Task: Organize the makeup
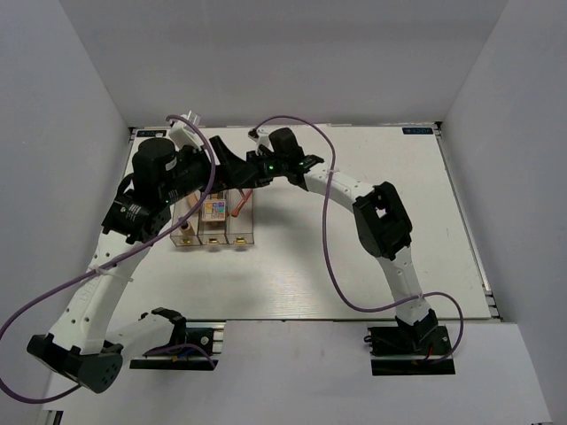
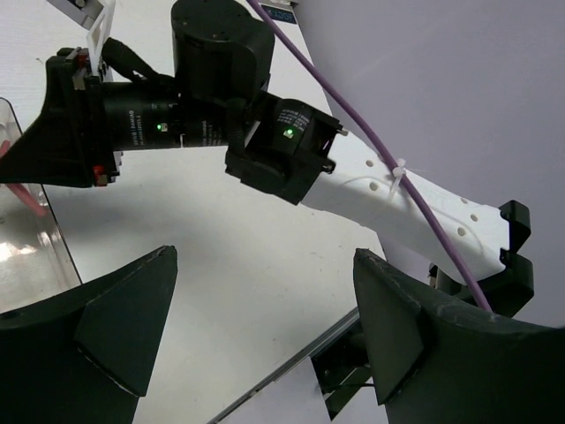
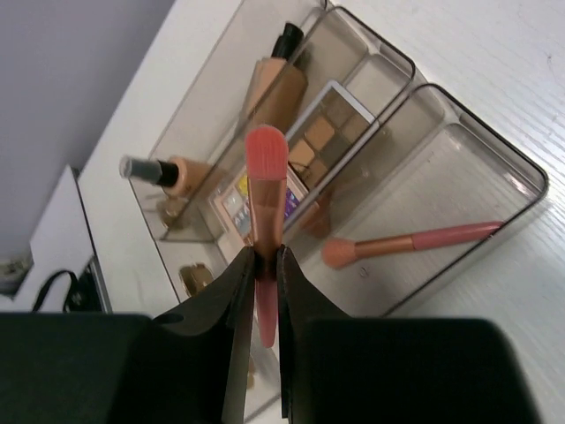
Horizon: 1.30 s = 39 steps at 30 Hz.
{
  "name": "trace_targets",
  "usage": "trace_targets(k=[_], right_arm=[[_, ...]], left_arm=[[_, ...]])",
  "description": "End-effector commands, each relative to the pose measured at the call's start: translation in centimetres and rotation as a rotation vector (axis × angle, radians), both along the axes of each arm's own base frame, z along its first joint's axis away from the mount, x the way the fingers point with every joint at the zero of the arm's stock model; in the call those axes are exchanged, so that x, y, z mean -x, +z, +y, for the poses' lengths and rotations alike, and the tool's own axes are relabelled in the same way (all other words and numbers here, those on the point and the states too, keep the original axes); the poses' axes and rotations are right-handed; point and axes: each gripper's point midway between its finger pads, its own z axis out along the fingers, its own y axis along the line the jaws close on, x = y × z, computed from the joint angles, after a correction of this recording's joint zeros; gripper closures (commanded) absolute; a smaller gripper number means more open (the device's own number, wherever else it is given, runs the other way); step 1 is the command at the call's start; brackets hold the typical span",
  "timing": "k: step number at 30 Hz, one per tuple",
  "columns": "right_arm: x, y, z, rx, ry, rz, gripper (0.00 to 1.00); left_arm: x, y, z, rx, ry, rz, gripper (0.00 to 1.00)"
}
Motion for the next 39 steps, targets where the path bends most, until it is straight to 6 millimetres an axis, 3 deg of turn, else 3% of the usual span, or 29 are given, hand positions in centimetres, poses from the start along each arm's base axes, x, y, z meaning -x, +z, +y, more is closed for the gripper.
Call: trace_targets(k=[1,3,5,9,11,16,19,22,23,25,26,27,29,30,31,33,39], right_arm=[[-1.7,3.0,2.0,-0.103,-0.104,-0.027,1.00],[-2.0,1.1,1.8,-0.076,-0.131,0.003,0.99],[-1.7,-0.4,1.5,-0.049,-0.133,0.015,0.90],[-1.3,-1.3,1.2,-0.025,-0.123,-0.002,0.71],[-1.5,-1.8,0.9,-0.011,-0.129,-0.013,0.69],[-1.5,-1.9,0.4,-0.002,-0.115,-0.031,0.53],[-1.1,-0.3,0.5,-0.036,-0.085,-0.049,0.52],[-0.8,4.5,0.3,-0.107,-0.004,-0.152,0.50],[-0.9,5.8,-0.1,-0.110,0.025,-0.210,0.45],[-1.2,8.6,-1.6,-0.119,0.043,-0.278,0.28],[-1.7,9.1,-2.6,-0.106,0.034,-0.296,0.11],[-2.1,8.8,-4.2,-0.066,0.026,-0.297,0.11],[-2.6,10.4,-6.7,-0.044,-0.001,-0.319,0.11],[-2.6,9.5,-8.1,0.011,-0.024,-0.296,0.11],[-2.8,10.6,-9.6,0.034,-0.050,-0.315,0.11],[-4.1,10.3,-12.5,0.145,-0.141,-0.349,0.11],[-4.2,10.1,-21.4,0.468,-0.336,-0.426,0.11]], left_arm=[[0.8,0.4,0.3,0.011,0.008,-0.015,0.09],[0.7,0.0,0.3,0.007,0.011,-0.006,0.09],[0.6,0.1,0.4,0.004,0.012,-0.007,0.09],[0.6,-0.2,0.5,-0.007,0.016,-0.003,0.09],[0.6,-0.2,0.4,-0.004,0.013,-0.006,0.09],[0.7,0.0,0.4,0.006,0.016,-0.007,0.09],[0.9,0.2,0.6,0.008,0.022,-0.007,0.09],[1.2,0.2,0.9,0.003,0.032,0.000,0.09],[1.3,0.1,0.9,0.005,0.032,0.001,0.09],[1.5,-0.3,0.9,0.010,0.030,0.009,0.09],[1.5,-0.5,0.8,0.013,0.028,0.015,0.09],[1.7,-1.3,0.8,0.011,0.024,0.030,0.09],[1.7,-1.5,0.6,0.029,0.021,0.028,0.09],[1.7,-1.8,0.6,0.032,0.017,0.032,0.09],[1.7,-2.3,0.5,0.039,0.016,0.038,0.09],[1.6,-2.9,0.3,0.043,0.009,0.047,0.09],[0.7,-5.6,-1.3,0.031,-0.052,0.098,0.02]])
